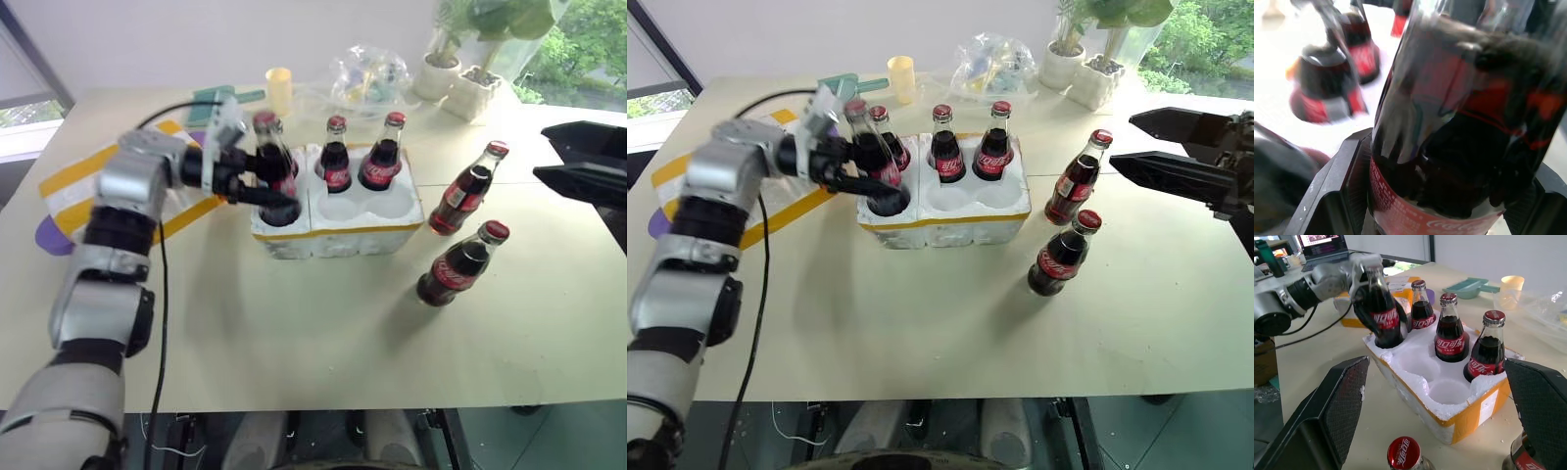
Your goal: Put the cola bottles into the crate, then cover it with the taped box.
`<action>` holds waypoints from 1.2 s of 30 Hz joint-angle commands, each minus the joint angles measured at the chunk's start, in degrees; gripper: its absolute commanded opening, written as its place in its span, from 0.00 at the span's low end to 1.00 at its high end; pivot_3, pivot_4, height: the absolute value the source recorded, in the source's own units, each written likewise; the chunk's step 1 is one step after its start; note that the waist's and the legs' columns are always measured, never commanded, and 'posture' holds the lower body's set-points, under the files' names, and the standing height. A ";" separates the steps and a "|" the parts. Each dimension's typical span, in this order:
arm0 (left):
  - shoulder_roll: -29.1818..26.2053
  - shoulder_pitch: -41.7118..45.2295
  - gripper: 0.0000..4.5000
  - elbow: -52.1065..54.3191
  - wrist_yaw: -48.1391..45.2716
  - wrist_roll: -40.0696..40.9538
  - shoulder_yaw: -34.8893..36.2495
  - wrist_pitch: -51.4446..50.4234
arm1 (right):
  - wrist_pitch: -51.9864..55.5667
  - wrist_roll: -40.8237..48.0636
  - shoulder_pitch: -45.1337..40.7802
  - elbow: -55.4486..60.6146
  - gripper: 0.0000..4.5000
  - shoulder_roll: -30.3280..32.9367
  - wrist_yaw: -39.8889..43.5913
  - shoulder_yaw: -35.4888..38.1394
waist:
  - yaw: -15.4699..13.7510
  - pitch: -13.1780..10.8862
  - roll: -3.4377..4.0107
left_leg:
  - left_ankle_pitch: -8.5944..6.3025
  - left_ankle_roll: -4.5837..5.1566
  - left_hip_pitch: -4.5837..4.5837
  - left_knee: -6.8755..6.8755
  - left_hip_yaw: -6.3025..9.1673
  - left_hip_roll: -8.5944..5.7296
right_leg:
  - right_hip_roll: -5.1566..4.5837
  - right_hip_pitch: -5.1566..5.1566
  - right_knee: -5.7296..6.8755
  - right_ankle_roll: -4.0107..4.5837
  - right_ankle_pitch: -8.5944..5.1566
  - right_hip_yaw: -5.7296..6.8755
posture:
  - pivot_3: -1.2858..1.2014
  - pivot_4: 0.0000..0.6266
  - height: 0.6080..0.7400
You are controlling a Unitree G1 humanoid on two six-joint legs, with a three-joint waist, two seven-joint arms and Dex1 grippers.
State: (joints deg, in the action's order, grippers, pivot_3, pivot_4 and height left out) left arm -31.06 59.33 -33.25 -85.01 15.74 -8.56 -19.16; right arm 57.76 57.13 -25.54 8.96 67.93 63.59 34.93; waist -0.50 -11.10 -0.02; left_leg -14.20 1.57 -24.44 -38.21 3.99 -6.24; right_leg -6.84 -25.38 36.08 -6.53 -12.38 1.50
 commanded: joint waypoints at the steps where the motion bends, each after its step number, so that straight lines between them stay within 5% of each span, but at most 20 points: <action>1: 0.40 -0.65 0.63 1.23 2.19 -1.51 -0.01 1.65 | -1.71 0.26 -0.23 1.08 1.00 -0.11 -0.55 1.09 | -0.16 0.00 0.01 | 0.00 0.00 0.00 0.00 -0.01 0.00 | 0.00 0.00 0.01 0.00 0.00 0.00 | 0.52 0.24 1.00; 2: 0.60 -0.90 0.63 0.84 3.14 -2.00 0.04 1.75 | -1.96 0.12 -0.34 0.89 1.00 -0.31 -0.90 0.80 | -0.21 0.00 0.01 | 0.00 0.00 0.01 0.00 -0.01 0.00 | 0.00 0.00 0.01 0.00 0.00 0.00 | 0.52 0.24 1.00; 6: 1.21 -1.51 0.99 0.44 5.61 -2.18 1.24 0.77 | -2.72 -0.12 -0.79 0.77 1.00 -1.17 -2.27 -0.37 | -0.21 0.00 0.01 | 0.00 0.01 0.01 -0.01 -0.01 0.00 | 0.01 0.00 0.02 0.00 0.00 0.00 | 0.52 0.24 1.00; 15: -3.14 -3.48 0.99 10.91 5.09 5.40 7.34 -9.00 | -4.63 -2.18 1.46 0.54 1.00 -1.38 -2.71 -0.94 | -0.19 0.00 0.00 | 0.02 -0.03 0.01 -0.02 -0.01 0.00 | 0.03 0.01 0.04 0.00 0.00 0.01 | 0.52 0.24 1.00; 26: -23.79 -8.79 0.99 34.71 2.28 28.86 22.14 -38.15 | -4.84 -8.58 14.04 -3.82 1.00 -0.20 -1.32 13.63 | -0.35 0.03 0.04 | 0.05 -0.07 0.08 -0.01 -0.01 0.01 | 0.07 0.08 0.05 0.00 0.00 0.00 | 0.52 0.24 1.00; 31: -26.98 -18.06 0.99 44.86 3.26 31.57 22.00 -38.00 | -2.83 -10.69 29.44 0.06 1.00 -5.84 0.33 23.84 | -0.60 0.05 0.01 | -0.15 0.21 0.58 0.01 0.05 -0.01 | 0.06 0.68 -0.11 0.00 -0.03 -0.04 | 0.52 0.24 1.00; 36: -26.06 -21.67 0.99 46.73 5.09 30.24 19.27 -34.44 | -6.06 -10.75 42.25 14.23 1.00 -17.58 -2.49 23.90 | -0.21 0.10 -0.05 | -0.16 0.20 0.96 0.11 0.12 0.08 | 0.04 1.00 -0.19 0.00 -0.06 -0.09 | 0.52 0.24 1.00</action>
State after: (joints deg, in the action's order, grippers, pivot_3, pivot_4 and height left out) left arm -57.08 37.89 12.31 -80.31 46.29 10.99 -55.39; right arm 54.05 46.19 16.04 17.36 51.20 62.61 57.76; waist -0.71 -11.00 -0.08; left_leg -14.35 1.77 -23.46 -38.10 4.10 -6.15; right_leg -6.80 -24.37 35.92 -6.54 -12.45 1.40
